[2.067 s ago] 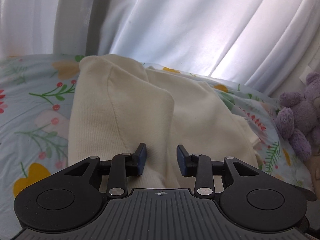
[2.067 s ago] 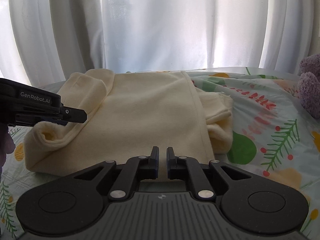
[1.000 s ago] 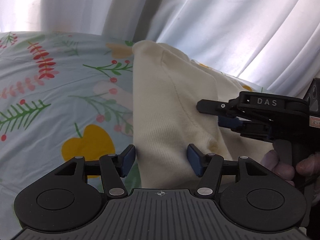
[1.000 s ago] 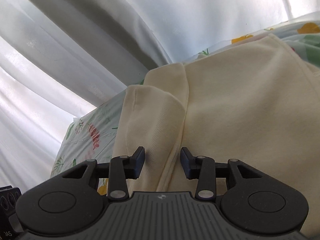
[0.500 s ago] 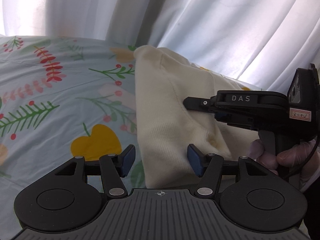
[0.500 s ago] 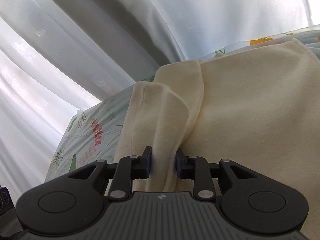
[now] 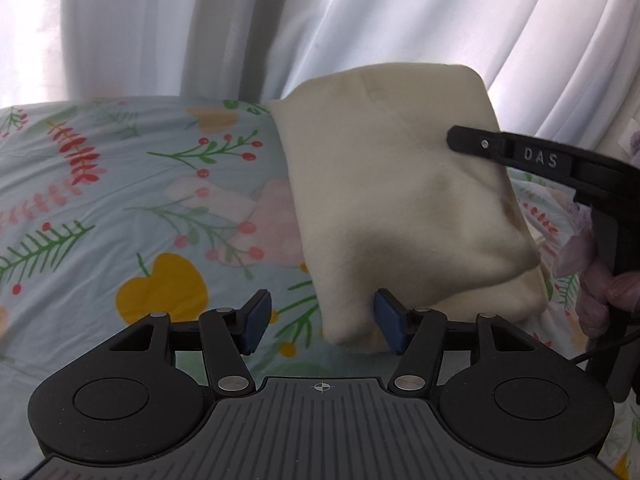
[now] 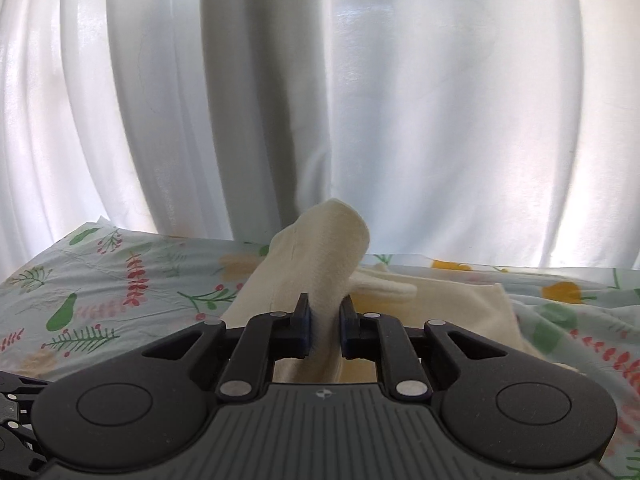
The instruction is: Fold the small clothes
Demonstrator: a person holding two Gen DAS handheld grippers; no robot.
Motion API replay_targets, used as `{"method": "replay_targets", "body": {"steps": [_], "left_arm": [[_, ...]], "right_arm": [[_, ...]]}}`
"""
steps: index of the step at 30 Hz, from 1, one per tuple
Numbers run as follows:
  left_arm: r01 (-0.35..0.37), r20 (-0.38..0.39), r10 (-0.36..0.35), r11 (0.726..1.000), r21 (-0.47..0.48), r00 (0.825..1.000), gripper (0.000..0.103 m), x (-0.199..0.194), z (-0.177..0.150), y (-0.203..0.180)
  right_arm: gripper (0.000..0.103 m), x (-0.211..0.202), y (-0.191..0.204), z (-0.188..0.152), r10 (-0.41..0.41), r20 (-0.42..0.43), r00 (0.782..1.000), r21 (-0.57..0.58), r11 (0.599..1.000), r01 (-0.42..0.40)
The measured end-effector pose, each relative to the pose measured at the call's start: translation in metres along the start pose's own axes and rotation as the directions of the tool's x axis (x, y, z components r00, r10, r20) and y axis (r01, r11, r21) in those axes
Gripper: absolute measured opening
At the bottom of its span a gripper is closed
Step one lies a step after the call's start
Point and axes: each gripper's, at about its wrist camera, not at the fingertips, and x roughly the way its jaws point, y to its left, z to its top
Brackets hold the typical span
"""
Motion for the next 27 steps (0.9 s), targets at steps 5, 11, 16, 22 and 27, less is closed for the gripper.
{"method": "replay_targets", "body": {"steps": [5,11,16,22,27], "left_arm": [[0.034,-0.043,-0.034,0.999,0.007,0.999,0.063,0.017,0.001,-0.015],[0.022,-0.063,-0.018,0.998,0.063,0.998,0.062,0.019,-0.003,-0.026],[0.019,-0.079,-0.012,0.997,0.081,0.997,0.063,0.021,-0.004,-0.033],[0.004,-0.082,0.003,0.996,0.087,0.997,0.066,0.021,-0.003,-0.036],[0.002,-0.097,0.004,0.998,0.066,0.995,0.066,0.022,-0.003,-0.035]], "right_arm": [[0.013,-0.001,-0.044,-0.034,-0.132,-0.087,0.987,0.091,0.986,0.139],[0.027,0.006,-0.08,-0.05,-0.014,-0.171,0.985,0.304,0.95,0.066],[0.03,0.022,-0.076,-0.048,0.053,-0.187,0.981,0.34,0.94,0.014],[0.012,-0.003,-0.033,-0.027,-0.157,-0.046,0.986,0.041,0.986,0.159],[0.012,-0.023,-0.04,-0.023,-0.32,0.057,0.946,-0.011,0.947,0.321]]}}
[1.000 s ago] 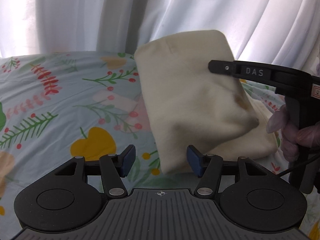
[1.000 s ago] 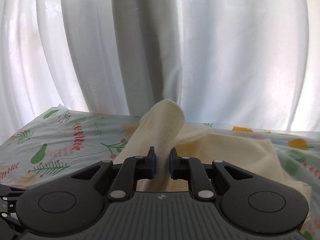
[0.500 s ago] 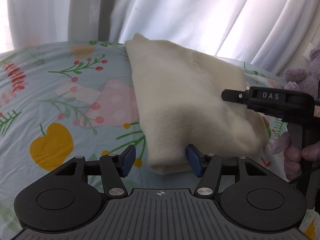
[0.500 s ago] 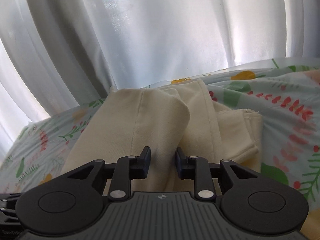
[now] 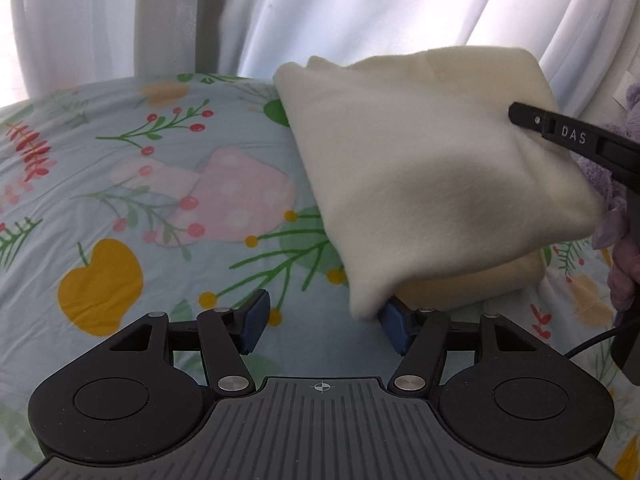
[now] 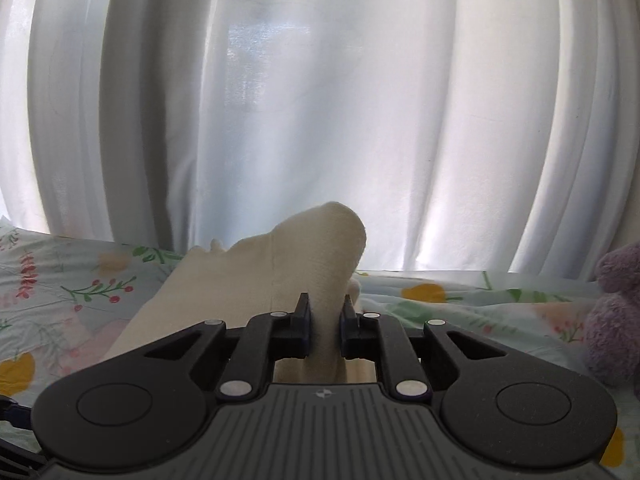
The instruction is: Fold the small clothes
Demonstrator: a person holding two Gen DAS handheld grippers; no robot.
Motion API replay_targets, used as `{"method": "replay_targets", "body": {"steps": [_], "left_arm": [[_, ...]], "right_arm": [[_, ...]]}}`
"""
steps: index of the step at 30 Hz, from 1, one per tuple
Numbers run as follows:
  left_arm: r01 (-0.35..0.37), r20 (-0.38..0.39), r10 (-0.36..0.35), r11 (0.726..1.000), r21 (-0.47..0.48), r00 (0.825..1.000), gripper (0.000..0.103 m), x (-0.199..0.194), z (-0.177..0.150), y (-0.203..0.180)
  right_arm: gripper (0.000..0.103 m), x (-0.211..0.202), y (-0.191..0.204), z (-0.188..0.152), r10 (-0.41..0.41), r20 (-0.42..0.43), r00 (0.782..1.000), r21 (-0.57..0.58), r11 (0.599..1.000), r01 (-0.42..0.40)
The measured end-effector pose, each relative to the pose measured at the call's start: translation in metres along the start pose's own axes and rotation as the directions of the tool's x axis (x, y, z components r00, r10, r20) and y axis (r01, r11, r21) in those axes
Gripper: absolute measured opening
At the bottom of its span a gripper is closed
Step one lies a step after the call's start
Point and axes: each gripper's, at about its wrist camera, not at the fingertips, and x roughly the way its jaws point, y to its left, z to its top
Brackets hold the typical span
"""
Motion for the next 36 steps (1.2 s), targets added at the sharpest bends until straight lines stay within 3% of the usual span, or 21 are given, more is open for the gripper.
{"method": "replay_targets", "body": {"steps": [7,9,12,14,16,18,20,22,23,24,28,31,34,36], "left_arm": [[0.01,-0.024,-0.01,1.0,0.005,1.0,0.066,0.002,-0.001,-0.006],[0.003,-0.024,-0.003,1.0,0.015,1.0,0.064,-0.001,-0.002,-0.004],[-0.009,-0.02,0.009,1.0,0.0,1.0,0.064,-0.012,-0.005,0.006],[-0.025,-0.006,0.025,0.999,-0.028,1.0,0.064,-0.021,-0.005,0.014],[-0.036,0.01,0.037,0.997,-0.063,0.999,0.064,-0.028,-0.003,0.022],[-0.039,0.017,0.041,0.994,-0.097,0.999,0.064,-0.032,0.001,0.028],[-0.039,0.023,0.042,0.992,-0.118,0.999,0.064,-0.034,0.007,0.031],[-0.04,0.034,0.044,0.992,-0.116,0.998,0.064,-0.037,0.01,0.03],[-0.038,0.039,0.043,0.993,-0.11,0.998,0.064,-0.038,0.011,0.029],[-0.038,0.041,0.042,0.994,-0.102,0.998,0.064,-0.038,0.011,0.027],[-0.036,0.042,0.039,0.996,-0.077,0.998,0.064,-0.04,0.013,0.021],[-0.02,0.042,0.022,0.998,-0.062,0.999,0.064,-0.039,0.016,0.015],[-0.011,0.032,0.012,0.999,-0.04,0.999,0.064,-0.033,0.02,0.007],[-0.01,0.028,0.011,1.0,-0.025,1.0,0.064,-0.03,0.022,0.001]], "right_arm": [[0.015,0.033,-0.029,-0.033,-0.077,-0.16,0.984,0.063,0.994,0.088],[0.027,0.03,-0.037,-0.034,-0.109,-0.143,0.984,0.097,0.988,0.124],[0.029,0.009,-0.049,-0.03,-0.113,-0.099,0.989,0.155,0.98,0.128],[0.029,-0.01,-0.048,-0.028,-0.054,-0.025,0.998,0.158,0.986,0.057],[0.029,-0.024,-0.034,-0.027,0.07,0.019,0.997,0.135,0.988,-0.071],[0.028,-0.028,-0.011,-0.029,0.233,-0.008,0.972,0.089,0.969,-0.232],[0.026,-0.022,0.017,-0.036,0.295,-0.075,0.953,0.002,0.955,-0.296],[0.02,-0.008,0.034,-0.048,0.25,-0.143,0.958,-0.037,0.966,-0.257],[0.019,0.0,0.034,-0.054,0.252,-0.168,0.953,0.005,0.967,-0.255],[0.019,-0.001,0.032,-0.058,0.264,-0.149,0.953,0.051,0.965,-0.259],[0.018,-0.007,0.027,-0.057,0.283,-0.178,0.942,-0.012,0.957,-0.29],[0.015,-0.012,0.003,-0.056,0.291,-0.17,0.942,0.069,0.957,-0.283],[0.016,-0.012,-0.023,-0.058,0.235,-0.166,0.958,0.156,0.965,-0.21],[0.001,-0.012,-0.039,-0.065,0.196,-0.177,0.965,0.208,0.965,-0.158]]}}
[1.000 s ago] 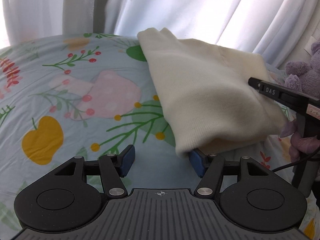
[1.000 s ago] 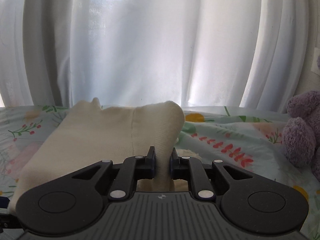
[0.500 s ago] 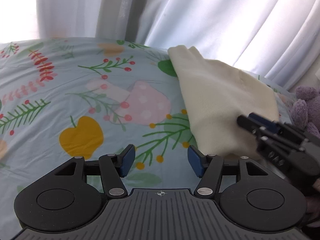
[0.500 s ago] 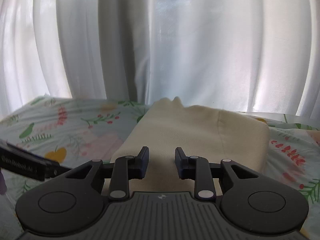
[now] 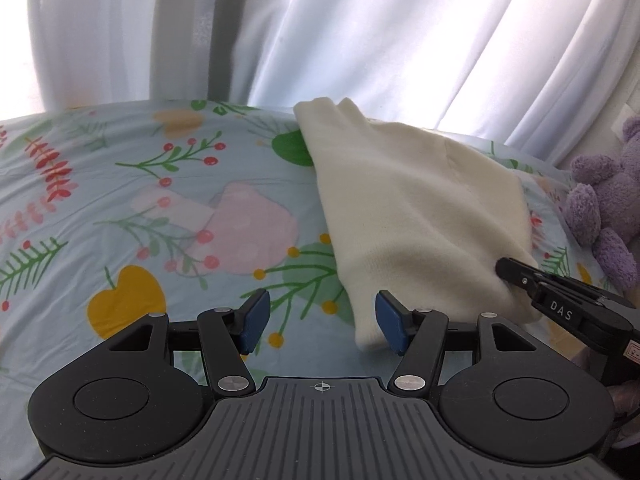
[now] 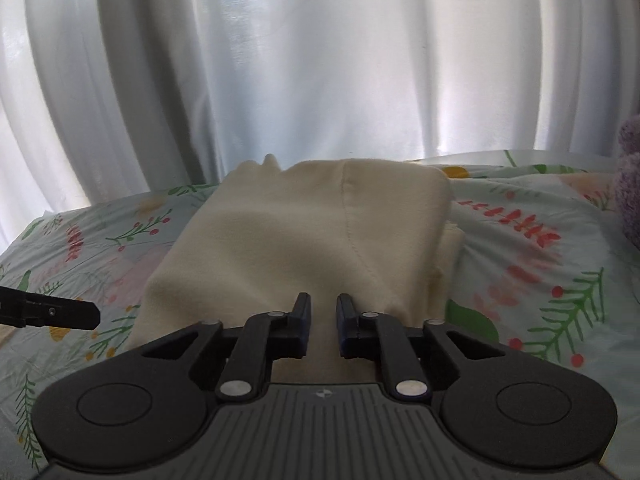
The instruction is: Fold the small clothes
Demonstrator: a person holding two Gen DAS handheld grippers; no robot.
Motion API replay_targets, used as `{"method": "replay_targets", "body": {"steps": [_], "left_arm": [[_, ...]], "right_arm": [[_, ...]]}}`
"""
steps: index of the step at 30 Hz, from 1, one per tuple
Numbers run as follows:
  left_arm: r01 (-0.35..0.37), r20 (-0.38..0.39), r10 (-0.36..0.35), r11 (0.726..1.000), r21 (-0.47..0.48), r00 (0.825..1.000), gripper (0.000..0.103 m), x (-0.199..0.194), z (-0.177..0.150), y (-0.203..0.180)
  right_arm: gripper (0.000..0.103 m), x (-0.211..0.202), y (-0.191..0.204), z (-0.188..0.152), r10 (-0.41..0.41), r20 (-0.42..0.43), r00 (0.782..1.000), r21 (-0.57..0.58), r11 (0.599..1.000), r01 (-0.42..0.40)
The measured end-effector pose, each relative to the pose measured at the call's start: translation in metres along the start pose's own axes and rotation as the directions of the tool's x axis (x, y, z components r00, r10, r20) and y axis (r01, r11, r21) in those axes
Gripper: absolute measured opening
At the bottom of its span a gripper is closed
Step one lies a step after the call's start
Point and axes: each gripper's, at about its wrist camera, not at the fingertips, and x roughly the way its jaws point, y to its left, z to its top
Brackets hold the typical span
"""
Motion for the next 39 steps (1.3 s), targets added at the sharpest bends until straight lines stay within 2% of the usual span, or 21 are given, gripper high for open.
{"method": "replay_targets", "body": {"steps": [2,10,13,15,18,21,24,26,28,31,33,34,37,38,39], "left_arm": [[-0.002,-0.007,0.002,1.0,0.009,1.0,0.064,0.004,0.002,-0.004],[-0.001,-0.016,0.002,1.0,0.028,1.0,0.066,0.008,0.008,-0.013],[-0.005,-0.015,0.006,1.0,0.027,1.0,0.068,0.008,0.009,-0.013],[-0.005,-0.012,0.005,1.0,0.019,1.0,0.068,0.007,0.01,-0.014],[0.026,-0.012,-0.026,1.0,-0.006,1.0,0.068,0.004,0.009,-0.01],[0.084,-0.019,-0.084,0.996,-0.034,0.996,0.068,-0.001,0.001,-0.005],[0.137,-0.043,-0.14,0.989,-0.056,0.989,0.068,-0.001,-0.012,-0.003],[0.15,-0.049,-0.153,0.987,-0.053,0.987,0.068,0.002,-0.019,-0.005],[0.127,-0.064,-0.128,0.992,-0.022,0.99,0.068,0.007,-0.023,-0.014],[0.099,-0.055,-0.097,0.994,0.043,0.994,0.068,0.013,-0.026,-0.026],[0.056,-0.044,-0.052,0.995,0.085,0.998,0.067,0.02,-0.028,-0.033],[0.037,-0.039,-0.033,0.994,0.102,0.999,0.067,0.023,-0.029,-0.036],[-0.031,-0.015,0.033,0.991,0.131,0.999,0.067,0.029,-0.03,-0.041],[-0.05,-0.01,0.052,0.989,0.136,0.999,0.067,0.03,-0.029,-0.042],[-0.06,-0.01,0.062,0.989,0.134,0.998,0.066,0.03,-0.029,-0.042]], "right_arm": [[0.001,-0.004,-0.014,-0.005,0.005,-0.011,1.0,0.047,0.999,-0.005],[0.005,-0.022,-0.011,0.003,0.003,0.019,1.0,0.031,1.0,-0.004],[0.01,-0.028,-0.009,0.01,0.004,0.046,0.999,0.024,1.0,-0.005],[0.023,-0.03,-0.01,0.014,-0.004,0.058,0.998,0.029,1.0,0.002],[0.028,-0.033,-0.022,0.015,-0.011,0.042,0.999,0.111,0.994,0.007],[0.028,-0.038,-0.047,0.007,0.074,0.001,0.997,0.296,0.953,-0.071],[0.028,-0.04,-0.065,-0.009,0.182,-0.014,0.983,0.447,0.881,-0.156],[0.029,-0.04,-0.072,-0.018,0.229,-0.004,0.973,0.507,0.84,-0.195],[0.03,-0.037,-0.075,-0.024,0.254,-0.016,0.967,0.55,0.81,-0.203],[0.032,-0.037,-0.081,-0.027,0.245,-0.024,0.969,0.593,0.784,-0.183],[0.052,-0.038,-0.085,-0.031,0.256,-0.015,0.967,0.631,0.752,-0.189],[0.055,-0.036,-0.086,-0.033,0.276,-0.023,0.961,0.652,0.733,-0.195],[0.055,-0.025,-0.084,-0.038,0.324,-0.047,0.945,0.668,0.714,-0.212],[0.051,-0.02,-0.082,-0.038,0.319,-0.048,0.947,0.665,0.717,-0.208],[0.042,-0.017,-0.081,-0.037,0.315,-0.043,0.948,0.662,0.719,-0.209]]}}
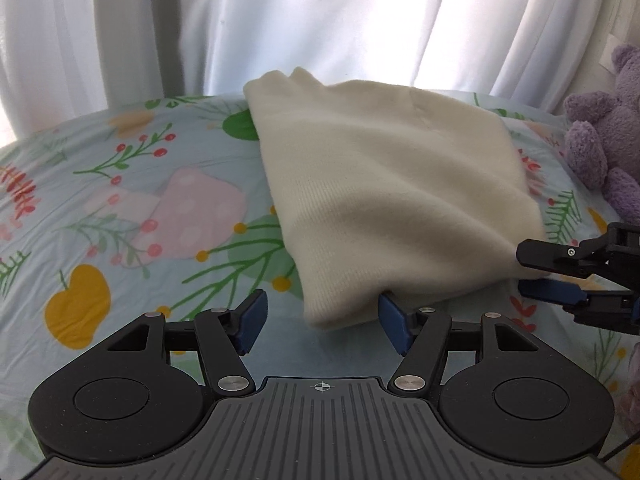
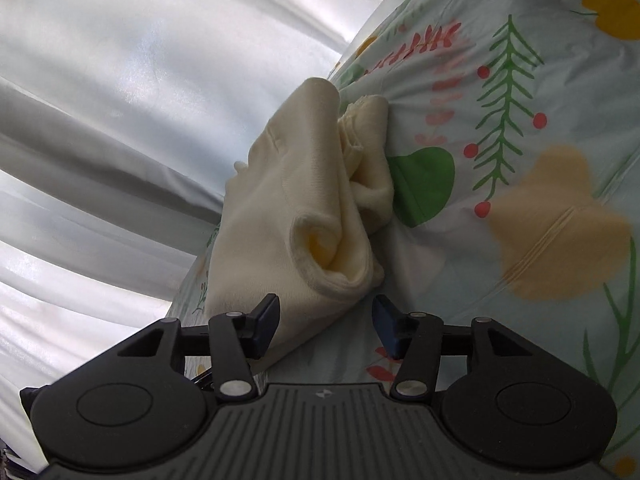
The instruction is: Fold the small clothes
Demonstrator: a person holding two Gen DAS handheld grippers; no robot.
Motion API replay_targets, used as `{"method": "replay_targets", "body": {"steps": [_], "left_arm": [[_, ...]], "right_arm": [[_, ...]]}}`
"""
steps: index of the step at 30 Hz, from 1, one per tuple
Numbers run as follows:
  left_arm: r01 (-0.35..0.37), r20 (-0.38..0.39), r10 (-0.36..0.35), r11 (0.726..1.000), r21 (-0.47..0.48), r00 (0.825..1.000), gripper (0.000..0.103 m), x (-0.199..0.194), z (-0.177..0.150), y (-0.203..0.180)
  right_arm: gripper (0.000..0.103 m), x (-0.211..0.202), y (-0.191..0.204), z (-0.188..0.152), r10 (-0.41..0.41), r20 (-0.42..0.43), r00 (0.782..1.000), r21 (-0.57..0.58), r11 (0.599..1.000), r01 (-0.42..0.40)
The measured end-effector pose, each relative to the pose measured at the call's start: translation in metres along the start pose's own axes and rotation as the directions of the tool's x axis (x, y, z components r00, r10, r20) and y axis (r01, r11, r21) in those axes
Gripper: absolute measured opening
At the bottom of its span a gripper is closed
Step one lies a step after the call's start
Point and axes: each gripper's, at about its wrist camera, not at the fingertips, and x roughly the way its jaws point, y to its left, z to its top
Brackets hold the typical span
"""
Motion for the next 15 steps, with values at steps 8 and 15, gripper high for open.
{"method": "replay_targets", "body": {"steps": [8,15], "left_arm": [[-0.007,0.02,0.008,0.999,-0.052,1.0,0.069,-0.009,0.0,0.019],[0.033,0.01,-0.032,0.989,-0.145,0.999,0.069,-0.021,0.006,0.061]], "right_arm": [[0.008,-0.002,-0.017,0.008,0.214,0.082,0.973,0.139,0.965,-0.224],[0.043,-0.015,0.003,0.019,-0.078,0.077,0.994,-0.183,0.979,0.091]]}}
